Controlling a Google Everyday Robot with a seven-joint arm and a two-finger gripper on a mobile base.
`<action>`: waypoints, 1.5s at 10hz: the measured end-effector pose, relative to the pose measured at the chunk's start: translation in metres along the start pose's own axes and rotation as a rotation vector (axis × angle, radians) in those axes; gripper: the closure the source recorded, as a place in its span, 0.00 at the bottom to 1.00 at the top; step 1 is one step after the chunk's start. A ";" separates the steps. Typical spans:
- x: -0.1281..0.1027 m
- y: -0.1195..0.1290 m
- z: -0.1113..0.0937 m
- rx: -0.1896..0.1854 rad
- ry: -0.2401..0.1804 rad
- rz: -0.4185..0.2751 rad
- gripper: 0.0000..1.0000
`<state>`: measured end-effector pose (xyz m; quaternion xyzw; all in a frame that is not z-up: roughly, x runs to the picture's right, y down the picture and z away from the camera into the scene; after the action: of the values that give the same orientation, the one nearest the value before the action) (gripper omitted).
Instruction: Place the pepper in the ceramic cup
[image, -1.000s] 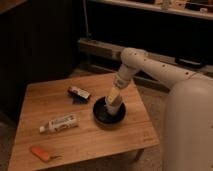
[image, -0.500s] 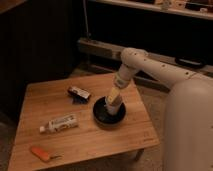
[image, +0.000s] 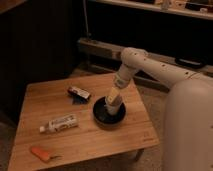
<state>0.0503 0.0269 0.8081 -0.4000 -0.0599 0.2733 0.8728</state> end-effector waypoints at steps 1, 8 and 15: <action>-0.010 0.009 -0.006 0.043 0.007 -0.024 0.20; -0.087 0.164 -0.002 0.241 0.038 -0.312 0.20; -0.089 0.179 0.002 0.255 0.047 -0.347 0.20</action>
<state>-0.1024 0.0758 0.6890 -0.2762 -0.0725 0.1151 0.9514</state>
